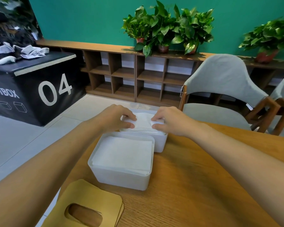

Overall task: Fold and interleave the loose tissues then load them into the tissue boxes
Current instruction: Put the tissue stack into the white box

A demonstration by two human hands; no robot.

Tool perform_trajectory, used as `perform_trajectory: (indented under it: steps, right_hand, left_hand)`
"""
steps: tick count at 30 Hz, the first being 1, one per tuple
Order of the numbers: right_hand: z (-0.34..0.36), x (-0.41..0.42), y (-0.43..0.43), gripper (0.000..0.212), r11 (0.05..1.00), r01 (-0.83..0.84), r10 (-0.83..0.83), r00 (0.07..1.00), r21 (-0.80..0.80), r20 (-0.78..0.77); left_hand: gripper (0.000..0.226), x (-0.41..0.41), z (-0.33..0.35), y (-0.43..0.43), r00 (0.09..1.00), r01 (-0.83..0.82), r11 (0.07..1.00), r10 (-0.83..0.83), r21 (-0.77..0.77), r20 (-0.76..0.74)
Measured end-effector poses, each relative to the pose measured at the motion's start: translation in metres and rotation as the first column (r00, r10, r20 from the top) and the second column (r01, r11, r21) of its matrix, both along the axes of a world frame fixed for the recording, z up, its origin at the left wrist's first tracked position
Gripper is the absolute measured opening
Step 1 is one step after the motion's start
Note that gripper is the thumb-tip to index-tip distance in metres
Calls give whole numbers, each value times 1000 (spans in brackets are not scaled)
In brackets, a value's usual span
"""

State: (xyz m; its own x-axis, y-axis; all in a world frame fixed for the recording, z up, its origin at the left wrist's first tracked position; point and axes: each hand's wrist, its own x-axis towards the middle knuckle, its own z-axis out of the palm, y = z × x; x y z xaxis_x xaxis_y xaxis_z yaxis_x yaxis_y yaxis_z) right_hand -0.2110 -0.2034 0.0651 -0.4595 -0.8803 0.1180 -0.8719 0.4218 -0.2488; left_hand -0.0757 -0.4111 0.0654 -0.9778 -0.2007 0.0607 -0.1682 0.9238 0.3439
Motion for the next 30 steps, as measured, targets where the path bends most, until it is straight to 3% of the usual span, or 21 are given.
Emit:
perform_trajectory:
  steps: [5,9,16,24,30]
  right_hand:
    - [-5,4,-3,39,998,53,-53,999,30,-3]
    - [-3,12,7,40,995,84,-80,994,-49,78]
    - [40,36,71,30,929,165,-139,985,-331,101]
    - [93,60,257,31,870,317,-330,943,-377,30]
    - [126,70,431,32,788,474,-536,842,-392,-60]
  left_hand:
    - [34,-5,-3,11,999,-2,995,6,-97,37]
    - [36,1,7,13,998,35,984,-25,-177,63]
    - [33,13,52,72,983,77,987,-98,-140,-154]
    - [32,-18,109,241,892,367,926,-378,-89,-249]
    - [27,-51,138,406,772,531,842,-526,-93,-357]
